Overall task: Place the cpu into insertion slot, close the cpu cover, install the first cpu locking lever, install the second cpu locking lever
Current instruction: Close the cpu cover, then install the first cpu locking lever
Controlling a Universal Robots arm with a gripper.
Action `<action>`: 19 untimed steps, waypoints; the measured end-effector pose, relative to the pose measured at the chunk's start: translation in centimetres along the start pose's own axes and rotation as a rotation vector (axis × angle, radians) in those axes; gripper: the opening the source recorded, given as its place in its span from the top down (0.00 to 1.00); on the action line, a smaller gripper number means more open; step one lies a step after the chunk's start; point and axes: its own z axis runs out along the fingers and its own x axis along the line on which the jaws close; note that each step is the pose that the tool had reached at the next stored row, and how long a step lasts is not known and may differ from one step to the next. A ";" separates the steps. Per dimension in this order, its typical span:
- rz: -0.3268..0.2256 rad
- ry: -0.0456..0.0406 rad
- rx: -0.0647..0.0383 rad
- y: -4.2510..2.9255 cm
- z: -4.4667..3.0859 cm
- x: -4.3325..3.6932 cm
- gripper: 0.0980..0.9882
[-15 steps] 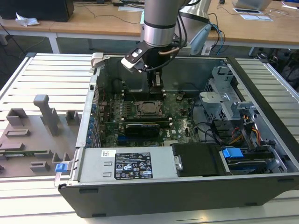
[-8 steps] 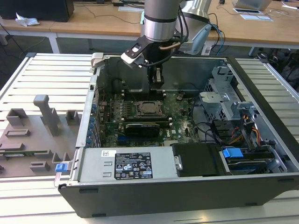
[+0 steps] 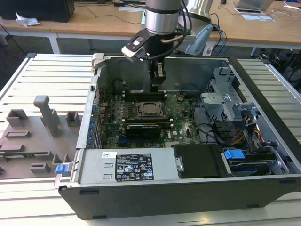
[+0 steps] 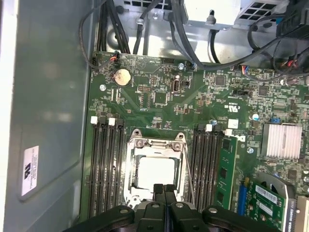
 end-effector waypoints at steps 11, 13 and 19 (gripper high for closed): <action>0.000 0.0000 0.000 -0.03 -2.96 -0.14 0.99; 0.000 0.0000 0.000 -0.03 -2.96 -0.14 0.99; 0.000 0.0001 0.000 -0.03 -2.98 -0.15 0.99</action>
